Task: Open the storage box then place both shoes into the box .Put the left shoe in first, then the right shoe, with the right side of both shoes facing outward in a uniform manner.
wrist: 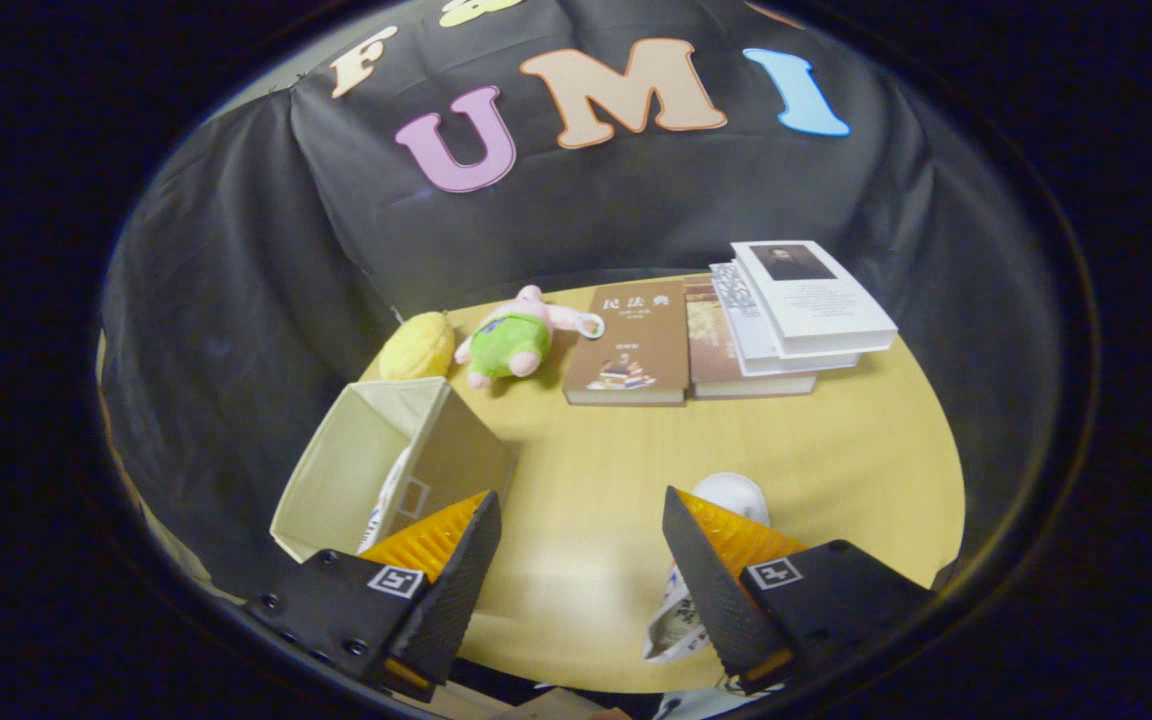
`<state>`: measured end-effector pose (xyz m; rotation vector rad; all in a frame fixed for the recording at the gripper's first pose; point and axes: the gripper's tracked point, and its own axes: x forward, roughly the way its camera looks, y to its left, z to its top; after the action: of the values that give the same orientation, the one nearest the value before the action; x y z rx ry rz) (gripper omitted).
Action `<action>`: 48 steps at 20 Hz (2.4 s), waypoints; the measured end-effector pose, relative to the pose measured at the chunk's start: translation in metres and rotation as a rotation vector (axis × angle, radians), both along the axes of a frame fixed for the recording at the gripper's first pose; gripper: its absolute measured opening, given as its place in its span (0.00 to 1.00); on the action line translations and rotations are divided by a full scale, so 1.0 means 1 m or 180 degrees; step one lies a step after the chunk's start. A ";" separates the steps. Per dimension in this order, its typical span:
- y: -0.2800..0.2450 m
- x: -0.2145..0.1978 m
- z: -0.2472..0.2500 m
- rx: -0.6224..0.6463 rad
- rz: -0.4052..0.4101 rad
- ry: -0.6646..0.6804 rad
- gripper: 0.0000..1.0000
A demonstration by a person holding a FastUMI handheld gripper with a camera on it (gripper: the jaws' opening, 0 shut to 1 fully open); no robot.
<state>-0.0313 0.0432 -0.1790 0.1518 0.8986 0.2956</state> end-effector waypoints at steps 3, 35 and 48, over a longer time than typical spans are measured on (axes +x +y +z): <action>-0.034 -0.002 -0.022 -0.0254 0.0016 0.0047 1.00; -0.095 -0.064 -0.161 -0.0411 -0.0260 0.1536 0.11; -0.072 -0.063 -0.139 0.0258 -0.0617 0.1560 0.03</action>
<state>-0.0943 -0.0283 -0.3182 0.3954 1.3472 0.1126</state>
